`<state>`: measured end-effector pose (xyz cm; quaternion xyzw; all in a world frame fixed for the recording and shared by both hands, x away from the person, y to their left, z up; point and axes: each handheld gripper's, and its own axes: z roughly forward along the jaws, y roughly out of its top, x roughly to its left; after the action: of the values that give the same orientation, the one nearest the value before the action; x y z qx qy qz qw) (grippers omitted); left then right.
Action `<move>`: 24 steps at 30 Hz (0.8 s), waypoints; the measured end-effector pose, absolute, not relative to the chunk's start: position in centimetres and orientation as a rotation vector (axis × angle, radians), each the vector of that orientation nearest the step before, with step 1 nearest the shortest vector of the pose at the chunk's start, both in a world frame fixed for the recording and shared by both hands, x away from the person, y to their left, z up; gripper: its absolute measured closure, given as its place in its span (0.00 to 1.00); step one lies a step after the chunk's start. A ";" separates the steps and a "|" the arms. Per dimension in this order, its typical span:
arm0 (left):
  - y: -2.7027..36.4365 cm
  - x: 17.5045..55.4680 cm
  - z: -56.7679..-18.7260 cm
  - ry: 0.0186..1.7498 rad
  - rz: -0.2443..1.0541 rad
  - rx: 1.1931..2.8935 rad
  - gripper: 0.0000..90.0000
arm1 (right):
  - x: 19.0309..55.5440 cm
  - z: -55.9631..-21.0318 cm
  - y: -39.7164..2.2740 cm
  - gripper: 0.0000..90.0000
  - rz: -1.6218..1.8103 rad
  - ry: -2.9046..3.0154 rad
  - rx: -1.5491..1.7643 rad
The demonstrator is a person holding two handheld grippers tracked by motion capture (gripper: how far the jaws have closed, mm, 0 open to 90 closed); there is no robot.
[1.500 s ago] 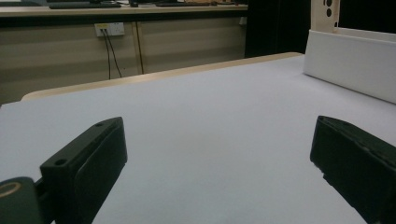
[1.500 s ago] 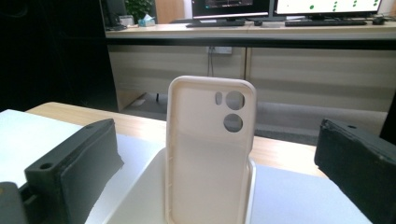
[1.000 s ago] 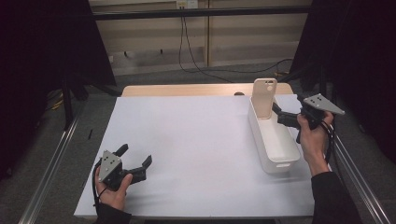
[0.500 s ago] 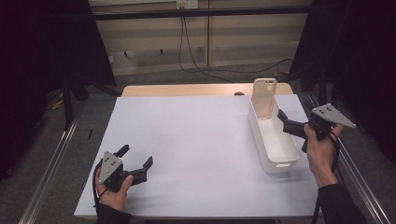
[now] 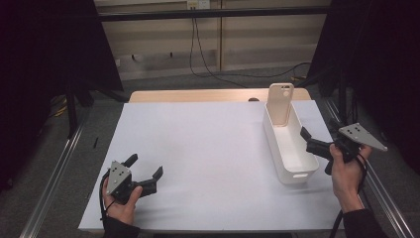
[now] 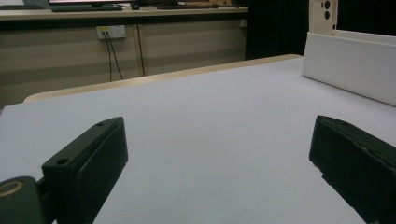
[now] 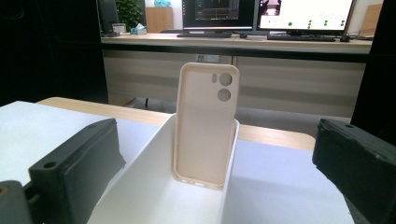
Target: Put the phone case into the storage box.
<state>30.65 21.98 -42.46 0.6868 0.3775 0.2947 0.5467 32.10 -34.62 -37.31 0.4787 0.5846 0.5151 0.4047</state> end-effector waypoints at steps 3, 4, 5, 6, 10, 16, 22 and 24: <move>22.2 30.7 -42.5 0.905 0.698 1.632 0.05 | 31.4 -37.4 -34.7 0.00 1.301 1.468 1.208; 22.2 30.7 -42.5 0.908 0.696 1.630 0.05 | 31.2 -37.5 -34.8 0.00 1.301 1.466 1.212; 22.2 30.6 -42.5 0.907 0.697 1.632 0.05 | 31.0 -37.5 -34.8 0.00 1.302 1.463 1.214; 22.2 30.6 -42.5 0.906 0.696 1.633 0.05 | 30.8 -37.5 -34.8 0.00 1.303 1.462 1.213; 22.2 30.4 -42.5 0.905 0.691 1.631 0.05 | 29.8 -38.0 -34.6 0.00 1.305 1.464 1.217; 22.3 30.3 -42.4 0.912 0.696 1.625 0.05 | 28.6 -38.5 -34.3 0.00 1.321 1.464 1.208; 22.6 30.0 -42.4 0.921 0.702 1.614 0.04 | 27.4 -38.8 -34.2 0.00 1.325 1.451 1.209; 22.6 30.0 -42.4 0.922 0.701 1.611 0.04 | 27.0 -39.0 -34.2 0.00 1.322 1.452 1.215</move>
<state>29.97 22.59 -42.40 0.6796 0.3892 0.2957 0.5470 26.99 -34.21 -39.04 0.4813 0.5751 0.5236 0.4044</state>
